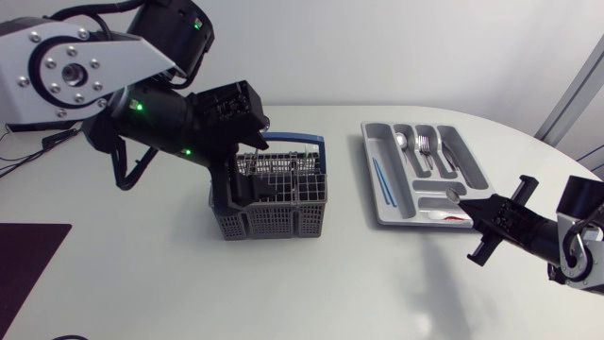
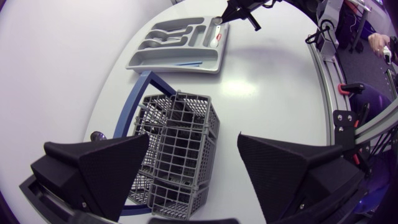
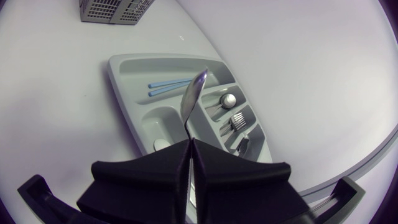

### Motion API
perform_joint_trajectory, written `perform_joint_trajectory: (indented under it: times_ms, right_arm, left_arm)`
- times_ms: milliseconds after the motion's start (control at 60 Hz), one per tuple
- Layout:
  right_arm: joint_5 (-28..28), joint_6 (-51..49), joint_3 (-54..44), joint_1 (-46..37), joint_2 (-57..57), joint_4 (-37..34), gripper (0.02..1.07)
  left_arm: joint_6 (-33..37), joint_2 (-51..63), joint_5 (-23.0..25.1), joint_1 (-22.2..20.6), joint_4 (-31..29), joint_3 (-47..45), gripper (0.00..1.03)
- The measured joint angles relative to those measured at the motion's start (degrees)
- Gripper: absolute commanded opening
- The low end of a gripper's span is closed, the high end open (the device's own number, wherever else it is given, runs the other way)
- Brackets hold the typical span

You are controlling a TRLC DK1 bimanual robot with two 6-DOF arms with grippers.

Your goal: Unload the cutlery basket into the drawer organizer.

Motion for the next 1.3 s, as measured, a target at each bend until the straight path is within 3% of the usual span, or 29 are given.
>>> perform_joint_trajectory:
  times_ms: [433, 567, 667, 717, 967, 1217, 1300]
  right_arm:
    - [2.1, -3.6, 6.9, -2.0, 14.3, 4.3, 0.15]
    - [3.5, -4.3, 7.0, -1.9, 16.0, 4.4, 0.32]
    - [4.2, -4.6, 7.0, -1.6, 16.5, 4.5, 0.62]
    - [4.6, -4.6, 7.0, -1.3, 16.5, 4.5, 0.71]
    - [5.2, -3.7, 6.2, 0.0, 11.7, 4.2, 0.87]
    - [5.3, 1.9, 6.1, 4.1, -5.5, -10.1, 0.89]
    - [5.3, 4.9, 6.3, 6.9, -9.4, -14.8, 0.89]
  left_arm:
    - [0.0, -1.7, 0.0, 0.4, 0.2, -2.4, 0.99]
    - [0.0, -1.8, 0.0, 0.4, 0.2, -2.5, 0.99]
    - [0.0, -1.9, -0.1, 0.4, 0.2, -2.6, 0.99]
    - [0.0, -2.0, -0.5, 0.4, 0.2, -2.8, 0.99]
    - [-0.8, -3.8, -3.3, 0.5, 0.2, -5.5, 0.99]
    - [-3.7, -9.2, -3.9, 1.5, -0.3, -9.5, 0.99]
    - [-4.5, -10.6, -4.5, 1.8, -0.3, -11.7, 0.93]
